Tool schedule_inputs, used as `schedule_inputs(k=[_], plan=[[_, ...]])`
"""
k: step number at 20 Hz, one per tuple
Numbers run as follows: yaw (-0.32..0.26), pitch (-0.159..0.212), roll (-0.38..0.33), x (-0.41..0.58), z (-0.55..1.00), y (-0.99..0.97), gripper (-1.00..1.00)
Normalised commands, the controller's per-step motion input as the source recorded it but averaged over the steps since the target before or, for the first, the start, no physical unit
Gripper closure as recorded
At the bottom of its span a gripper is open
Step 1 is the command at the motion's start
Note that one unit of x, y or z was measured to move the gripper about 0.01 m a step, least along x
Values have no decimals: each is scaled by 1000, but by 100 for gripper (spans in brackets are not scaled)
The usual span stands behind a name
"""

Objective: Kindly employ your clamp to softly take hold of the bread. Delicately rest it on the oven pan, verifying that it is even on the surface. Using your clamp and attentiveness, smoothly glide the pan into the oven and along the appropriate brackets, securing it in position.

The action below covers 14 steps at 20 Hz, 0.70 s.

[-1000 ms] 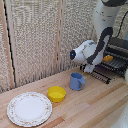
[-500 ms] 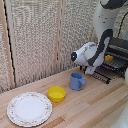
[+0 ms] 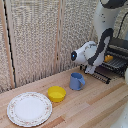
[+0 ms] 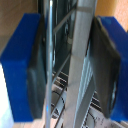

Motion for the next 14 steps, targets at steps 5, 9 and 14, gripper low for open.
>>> schedule_inputs(k=[5,9,14], plan=[[2,39,210,24,602,-470,100],[11,8,198,136,659,-458,100],[7,3,211,123,629,-488,100]])
